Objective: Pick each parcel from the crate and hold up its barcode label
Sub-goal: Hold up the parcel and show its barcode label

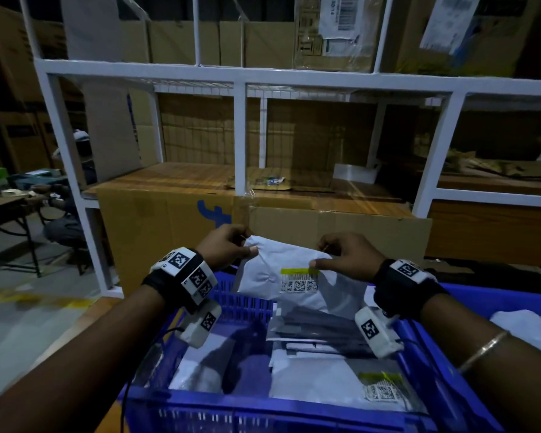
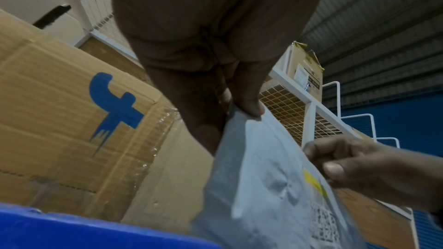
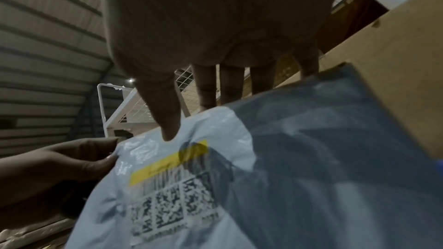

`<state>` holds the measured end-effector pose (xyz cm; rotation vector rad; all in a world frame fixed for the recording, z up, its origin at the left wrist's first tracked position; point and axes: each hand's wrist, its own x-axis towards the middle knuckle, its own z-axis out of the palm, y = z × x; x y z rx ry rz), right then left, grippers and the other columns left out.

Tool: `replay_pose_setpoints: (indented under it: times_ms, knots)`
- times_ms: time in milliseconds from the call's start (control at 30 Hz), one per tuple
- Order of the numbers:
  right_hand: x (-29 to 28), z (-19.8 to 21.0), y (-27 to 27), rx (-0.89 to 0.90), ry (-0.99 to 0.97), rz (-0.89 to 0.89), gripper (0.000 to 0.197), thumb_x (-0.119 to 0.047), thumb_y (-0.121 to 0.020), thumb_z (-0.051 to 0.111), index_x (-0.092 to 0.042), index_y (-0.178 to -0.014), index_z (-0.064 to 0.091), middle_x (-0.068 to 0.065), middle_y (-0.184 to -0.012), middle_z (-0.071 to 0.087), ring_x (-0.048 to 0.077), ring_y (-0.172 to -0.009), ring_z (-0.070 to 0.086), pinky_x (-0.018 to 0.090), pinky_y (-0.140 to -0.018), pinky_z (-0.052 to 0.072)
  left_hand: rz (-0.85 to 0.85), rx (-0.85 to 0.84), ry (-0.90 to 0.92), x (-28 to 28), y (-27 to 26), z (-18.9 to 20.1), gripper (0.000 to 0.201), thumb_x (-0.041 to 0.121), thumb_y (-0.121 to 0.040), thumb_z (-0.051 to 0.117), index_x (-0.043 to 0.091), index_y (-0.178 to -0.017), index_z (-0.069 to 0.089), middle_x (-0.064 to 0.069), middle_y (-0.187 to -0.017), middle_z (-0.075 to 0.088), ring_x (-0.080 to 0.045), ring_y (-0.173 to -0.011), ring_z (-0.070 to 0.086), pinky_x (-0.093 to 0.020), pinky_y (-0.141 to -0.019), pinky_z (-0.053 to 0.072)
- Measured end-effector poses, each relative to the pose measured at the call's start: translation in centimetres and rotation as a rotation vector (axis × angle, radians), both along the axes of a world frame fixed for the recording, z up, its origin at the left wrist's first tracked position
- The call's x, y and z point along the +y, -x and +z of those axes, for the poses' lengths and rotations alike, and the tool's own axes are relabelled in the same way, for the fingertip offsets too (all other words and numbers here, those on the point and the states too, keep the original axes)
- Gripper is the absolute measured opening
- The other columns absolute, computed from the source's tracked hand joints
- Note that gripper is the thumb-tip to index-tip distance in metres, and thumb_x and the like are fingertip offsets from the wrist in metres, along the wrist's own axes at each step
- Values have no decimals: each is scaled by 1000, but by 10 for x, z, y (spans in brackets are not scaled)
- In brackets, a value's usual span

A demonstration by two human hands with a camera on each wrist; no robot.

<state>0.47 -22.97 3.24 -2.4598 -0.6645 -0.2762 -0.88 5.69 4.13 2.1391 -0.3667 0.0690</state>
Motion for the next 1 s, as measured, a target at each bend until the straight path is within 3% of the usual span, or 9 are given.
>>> replay_pose_setpoints:
  times_ms: [133,267,400,567,667,733,867,933,1000]
  knots:
    - [15,7,-2,78,49,41,25,-43,-76,81,-25,-89,71,-5,-90,71,8,-82,64,26,-75,50,-42,31,24,-4,0,-4,15,15,-89,68,18,-83,55,-7,-68,57,-21,-61,56,-37,-60,47]
    - [24,3,-6,148,32,69,18,-26,-76,83,-22,-88,70,-9,-80,69,2,-74,63,16,-68,47,-76,49,20,-3,0,-8,17,13,-88,70,18,-90,53,0,-61,49,-14,-50,47,-29,-52,41]
    - [26,-1,-9,146,4,100,11,-20,-80,80,-21,-87,71,0,-83,72,6,-74,64,9,-64,44,-63,64,29,-1,0,-11,14,16,-89,68,16,-92,54,0,-62,53,-17,-56,50,-30,-55,43]
    - [25,-2,-13,151,-5,136,9,-20,-80,80,-23,-86,73,-2,-83,74,6,-76,66,21,-72,51,-30,24,89,4,-3,-12,13,16,-94,61,13,-81,61,-5,-67,59,-13,-56,55,-30,-61,46]
    - [25,-3,-13,148,-53,152,11,-19,-83,77,-15,-93,73,5,-84,74,6,-73,64,20,-71,49,14,6,81,7,-6,-12,14,16,-95,59,14,-81,57,-8,-67,56,-20,-57,52,-27,-55,44]
    - [20,-3,-12,167,-63,134,14,-20,-85,76,-13,-95,72,7,-80,72,5,-68,61,19,-68,47,69,-18,81,9,-8,-12,15,16,-97,56,14,-82,53,-6,-60,48,-18,-48,44,-23,-46,37]
    - [-3,-11,-10,251,31,86,15,-28,-87,72,-15,-80,69,8,-79,69,15,-72,60,41,-75,51,152,-60,110,20,-12,-7,14,12,-99,52,10,-85,48,-3,-52,38,-8,-35,33,-24,-45,28]
    - [-12,-11,-6,324,6,66,19,-27,-92,67,-11,-83,65,14,-80,67,23,-72,59,44,-69,51,155,-45,128,23,-12,-6,13,12,-99,50,8,-88,47,-5,-54,37,-9,-35,32,-24,-44,27]
    - [-18,-11,-2,386,-67,24,19,-27,-95,62,-10,-87,59,14,-80,63,23,-72,58,39,-61,51,157,-11,117,22,-11,-6,12,14,-100,49,7,-91,47,-10,-60,41,-15,-42,39,-21,-40,32]
